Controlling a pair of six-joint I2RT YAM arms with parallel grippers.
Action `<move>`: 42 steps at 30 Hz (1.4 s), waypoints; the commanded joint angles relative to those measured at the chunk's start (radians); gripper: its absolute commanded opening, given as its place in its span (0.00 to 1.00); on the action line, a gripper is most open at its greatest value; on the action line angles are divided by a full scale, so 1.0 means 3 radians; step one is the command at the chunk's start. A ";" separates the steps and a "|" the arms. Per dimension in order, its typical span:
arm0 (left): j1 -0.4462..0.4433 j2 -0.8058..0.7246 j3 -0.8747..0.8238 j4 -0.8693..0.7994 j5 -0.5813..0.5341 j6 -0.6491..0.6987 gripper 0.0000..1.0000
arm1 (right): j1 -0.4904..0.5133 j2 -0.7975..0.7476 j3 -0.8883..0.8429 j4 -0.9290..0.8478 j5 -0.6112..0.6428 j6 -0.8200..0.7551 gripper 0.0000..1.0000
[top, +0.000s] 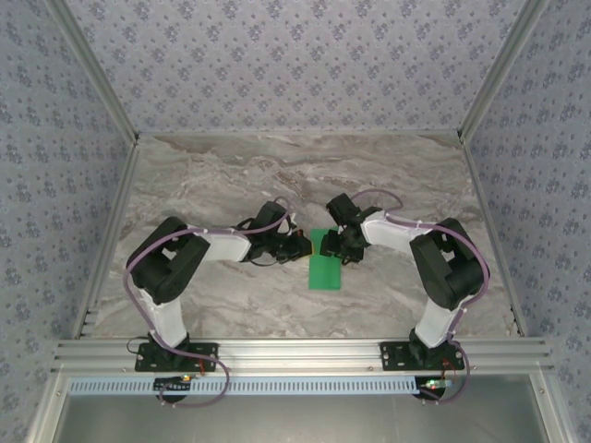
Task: Fold a paper plane with a square sheet of paper (pick it up from the middle)
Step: Hold the square sheet of paper at the center of the table, then fold the square sheet of paper in half at the center of the table.
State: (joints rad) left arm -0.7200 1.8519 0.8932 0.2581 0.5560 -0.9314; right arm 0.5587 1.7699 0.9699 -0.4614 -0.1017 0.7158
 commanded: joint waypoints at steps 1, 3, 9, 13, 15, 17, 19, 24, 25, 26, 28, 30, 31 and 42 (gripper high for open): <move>-0.0034 0.0108 0.0154 -0.0128 0.0075 0.0090 0.00 | -0.0024 0.0763 -0.0404 0.0074 0.0411 -0.0065 0.59; -0.0044 0.0178 0.0219 -0.0222 0.0051 0.0108 0.00 | -0.0021 0.0763 -0.0409 0.0085 0.0404 -0.0057 0.59; -0.0057 0.0299 0.0267 -0.0438 -0.0091 0.0141 0.00 | 0.0002 0.0738 -0.0420 0.0101 0.0386 -0.0049 0.59; -0.0064 0.0375 0.0282 -0.0644 -0.0171 0.0179 0.00 | 0.0019 0.0671 -0.0427 0.0109 0.0375 -0.0036 0.58; -0.0063 0.0397 0.0294 -0.0776 -0.0229 0.0212 0.00 | 0.0015 0.0584 -0.0440 0.0107 0.0358 -0.0034 0.58; -0.0065 0.0422 0.0295 -0.0893 -0.0291 0.0245 0.00 | 0.0010 0.0420 -0.0441 0.0083 0.0340 -0.0034 0.58; -0.0072 0.0452 0.0271 -0.0944 -0.0325 0.0267 0.00 | -0.0006 0.0163 -0.0421 0.0028 0.0327 -0.0028 0.58; -0.0077 0.0523 0.0218 -0.0998 -0.0403 0.0307 0.00 | -0.0091 -0.0730 -0.0377 -0.0082 0.0306 0.0030 0.59; -0.0077 0.0534 0.0212 -0.1013 -0.0432 0.0307 0.00 | -0.0088 -0.0864 -0.0367 -0.0095 0.0305 0.0033 0.59; -0.0077 0.0550 0.0208 -0.1040 -0.0455 0.0308 0.00 | -0.0089 -0.0991 -0.0358 -0.0107 0.0296 0.0028 0.59; -0.0082 0.0568 0.0189 -0.1054 -0.0480 0.0298 0.00 | -0.0064 -0.1170 -0.0358 -0.0097 0.0291 0.0050 0.56; -0.0082 0.0571 0.0170 -0.1072 -0.0498 0.0299 0.00 | -0.0025 -0.1250 -0.0394 0.0014 0.0214 0.0098 0.49; -0.0080 0.0575 0.0164 -0.1080 -0.0506 0.0302 0.00 | -0.0003 -0.1245 -0.0414 0.0106 0.0140 0.0099 0.44; -0.0093 0.0622 0.0184 -0.1119 -0.0549 0.0246 0.00 | 0.0111 -0.0426 -0.0210 0.0652 -0.0274 0.0117 0.00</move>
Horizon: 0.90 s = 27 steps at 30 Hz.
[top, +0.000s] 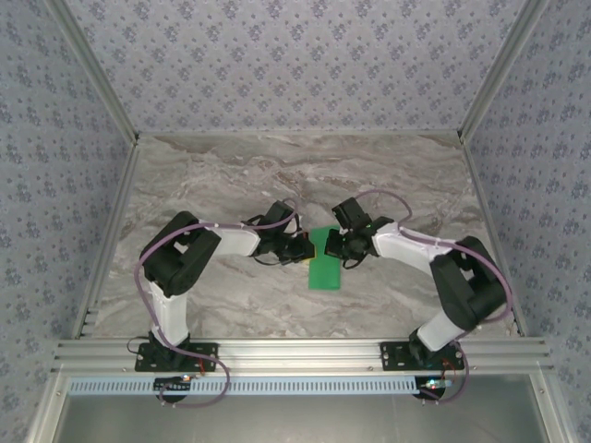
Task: Fold a paper plane with a square sheet of paper (pick it up from the middle)
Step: Fold the square sheet of paper in half at the center of the table.
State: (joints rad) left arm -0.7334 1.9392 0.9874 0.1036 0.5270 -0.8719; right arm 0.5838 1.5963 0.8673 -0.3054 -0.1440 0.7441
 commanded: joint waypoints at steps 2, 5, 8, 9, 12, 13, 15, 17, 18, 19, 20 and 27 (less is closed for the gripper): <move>-0.0049 0.0335 -0.0121 -0.0640 -0.0462 0.0051 0.00 | 0.0028 0.0268 0.0151 0.0139 -0.0159 0.0008 0.00; -0.0050 0.0337 -0.0123 -0.0672 -0.0483 0.0040 0.00 | 0.0012 0.0364 0.0111 0.0139 -0.0151 -0.0015 0.00; -0.0050 0.0342 -0.0137 -0.0728 -0.0520 0.0016 0.00 | -0.0058 0.0330 -0.0028 0.0183 -0.0139 -0.0050 0.00; -0.0046 0.0345 -0.0149 -0.0744 -0.0537 0.0007 0.00 | -0.0097 0.0306 -0.0096 0.0194 -0.0134 -0.0071 0.00; -0.0050 0.0374 -0.0204 -0.0762 -0.0570 -0.0039 0.00 | -0.0257 0.0229 -0.0301 0.0229 -0.0149 -0.0165 0.00; -0.0050 0.0382 -0.0222 -0.0757 -0.0573 -0.0051 0.00 | -0.0325 0.0207 -0.0366 0.0240 -0.0163 -0.0190 0.00; -0.0048 0.0407 -0.0262 -0.0749 -0.0588 -0.0064 0.00 | -0.0461 0.0130 -0.0531 0.0280 -0.0190 -0.0256 0.00; -0.0041 0.0421 -0.0307 -0.0724 -0.0606 -0.0085 0.00 | -0.0604 0.0036 -0.0670 0.0278 -0.0201 -0.0320 0.00; -0.0045 0.0426 -0.0329 -0.0709 -0.0606 -0.0091 0.00 | -0.0695 -0.0041 -0.0726 0.0265 -0.0220 -0.0354 0.00; -0.0043 0.0432 -0.0337 -0.0710 -0.0606 -0.0091 0.00 | -0.0767 -0.0113 -0.0767 0.0241 -0.0230 -0.0354 0.00; -0.0043 0.0430 -0.0349 -0.0708 -0.0610 -0.0094 0.00 | -0.0843 -0.0203 -0.0799 0.0213 -0.0243 -0.0354 0.00; -0.0043 0.0413 -0.0331 -0.0731 -0.0611 -0.0080 0.00 | -0.0751 -0.0573 -0.0633 0.0292 -0.0428 -0.0436 0.00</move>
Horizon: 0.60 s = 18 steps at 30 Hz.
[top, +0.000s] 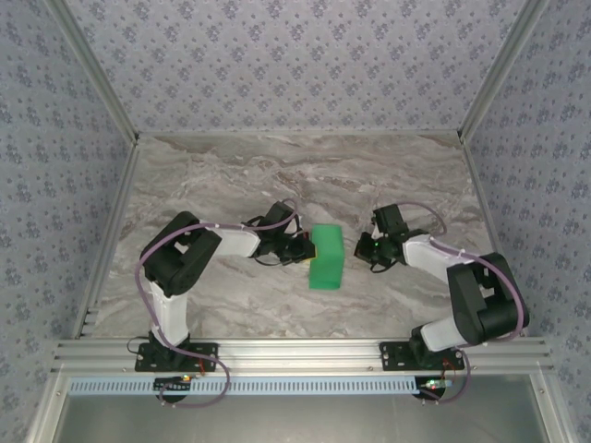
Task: Fold a paper plane with a square sheet of paper (pick it up from the middle)
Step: Fold the square sheet of paper in half at the center of the table.
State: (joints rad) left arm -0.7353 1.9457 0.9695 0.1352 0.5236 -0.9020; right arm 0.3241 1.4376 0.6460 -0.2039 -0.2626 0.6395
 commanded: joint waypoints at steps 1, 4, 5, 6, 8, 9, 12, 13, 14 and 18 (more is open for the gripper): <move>-0.0036 0.0392 -0.0263 -0.0847 -0.0599 0.0021 0.00 | 0.0164 0.0006 0.0148 0.0014 -0.0063 -0.0077 0.00; -0.0037 0.0385 -0.0237 -0.0876 -0.0620 0.0017 0.00 | 0.0328 0.0276 0.0302 0.0196 -0.0198 -0.0061 0.00; -0.0035 0.0384 -0.0231 -0.0894 -0.0626 0.0018 0.00 | 0.0375 0.0405 0.0357 0.0241 -0.0242 -0.0061 0.00; -0.0035 0.0380 -0.0226 -0.0908 -0.0633 0.0020 0.00 | 0.0406 0.0510 0.0401 0.0306 -0.0288 -0.0061 0.00; -0.0034 0.0372 -0.0216 -0.0929 -0.0640 0.0018 0.00 | 0.0414 0.0701 0.0457 0.0395 -0.0361 -0.0061 0.00; -0.0037 0.0371 -0.0215 -0.0944 -0.0646 0.0025 0.00 | 0.0395 0.0772 0.0467 0.0438 -0.0381 -0.0061 0.00; -0.0035 0.0360 -0.0229 -0.0971 -0.0661 0.0027 0.00 | 0.0278 0.0900 0.0416 0.0563 -0.0409 -0.0061 0.00; -0.0037 0.0352 -0.0238 -0.0976 -0.0659 0.0028 0.00 | 0.0220 0.0921 0.0395 0.0591 -0.0412 -0.0060 0.00; -0.0034 0.0356 -0.0249 -0.0984 -0.0665 0.0027 0.00 | 0.0143 0.0930 0.0352 0.0625 -0.0405 -0.0061 0.00; -0.0036 0.0361 -0.0284 -0.1003 -0.0677 0.0045 0.00 | -0.0204 0.0896 0.0177 0.0780 -0.0363 -0.0061 0.00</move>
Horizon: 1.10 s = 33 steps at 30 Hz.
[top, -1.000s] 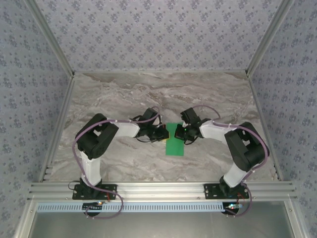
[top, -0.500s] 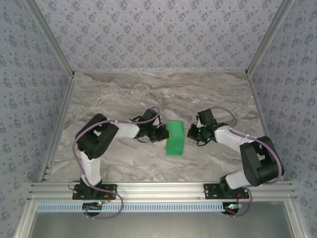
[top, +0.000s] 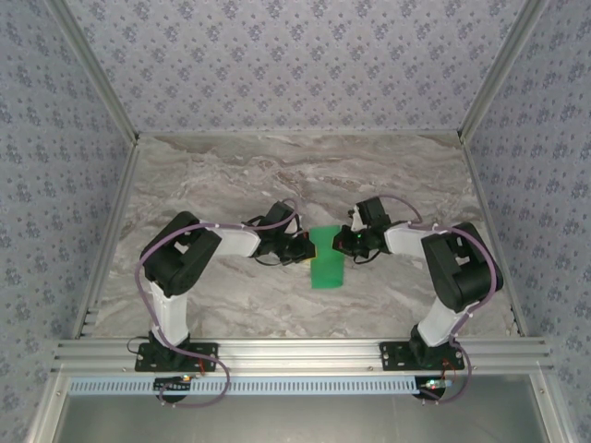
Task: Fold a paper plane with a square sheet of paper (pick it up from the middle)
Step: Fold the square sheet of paper in half at the center of the table.
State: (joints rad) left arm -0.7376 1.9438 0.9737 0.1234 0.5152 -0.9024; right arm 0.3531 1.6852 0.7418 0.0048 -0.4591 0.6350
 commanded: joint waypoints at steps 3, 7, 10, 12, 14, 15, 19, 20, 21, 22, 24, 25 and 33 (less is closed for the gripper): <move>-0.0031 0.0369 -0.0316 -0.0959 -0.0654 0.0047 0.00 | -0.0474 -0.0039 -0.0192 0.0138 0.0317 0.0076 0.00; -0.0025 0.0362 -0.0302 -0.0973 -0.0664 0.0047 0.00 | -0.0393 -0.0248 -0.0125 0.0117 0.0304 0.0047 0.00; -0.0021 0.0342 -0.0268 -0.1013 -0.0694 0.0068 0.00 | -0.0157 -0.0286 -0.0020 0.0096 0.0256 0.0010 0.00; -0.0017 0.0332 -0.0250 -0.1048 -0.0710 0.0090 0.00 | 0.0009 -0.0197 0.0065 0.0117 0.0234 0.0008 0.00; -0.0012 0.0324 -0.0230 -0.1070 -0.0718 0.0103 0.00 | 0.0124 -0.0036 0.0183 0.0106 0.0235 0.0010 0.00; -0.0014 0.0326 -0.0224 -0.1073 -0.0715 0.0107 0.00 | 0.0157 0.0051 0.0237 0.0102 0.0238 0.0009 0.00; -0.0012 0.0322 -0.0242 -0.1073 -0.0715 0.0108 0.00 | 0.0116 0.0306 0.0362 0.0095 0.0301 0.0008 0.00; -0.0012 0.0326 -0.0248 -0.1069 -0.0718 0.0105 0.00 | 0.0076 0.0349 0.0365 0.0099 0.0317 0.0010 0.00; -0.0016 0.0325 -0.0255 -0.1066 -0.0715 0.0106 0.00 | 0.0029 0.0382 0.0366 0.0103 0.0331 0.0010 0.00; -0.0015 0.0320 -0.0259 -0.1061 -0.0716 0.0105 0.00 | -0.0021 0.0410 0.0365 0.0114 0.0341 0.0011 0.00; -0.0015 0.0315 -0.0281 -0.1056 -0.0713 0.0103 0.00 | -0.0155 0.0443 0.0353 0.0121 0.0367 0.0009 0.00; -0.0012 0.0314 -0.0289 -0.1048 -0.0711 0.0102 0.00 | -0.0225 0.0452 0.0345 0.0122 0.0398 0.0006 0.00; -0.0016 0.0307 -0.0342 -0.1003 -0.0702 0.0096 0.00 | -0.0693 0.0337 0.0417 0.0031 0.0499 0.0011 0.00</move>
State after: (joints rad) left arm -0.7425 1.9369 0.9714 0.1131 0.4854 -0.8986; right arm 0.1967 1.7901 0.8501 0.0608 -0.4442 0.6460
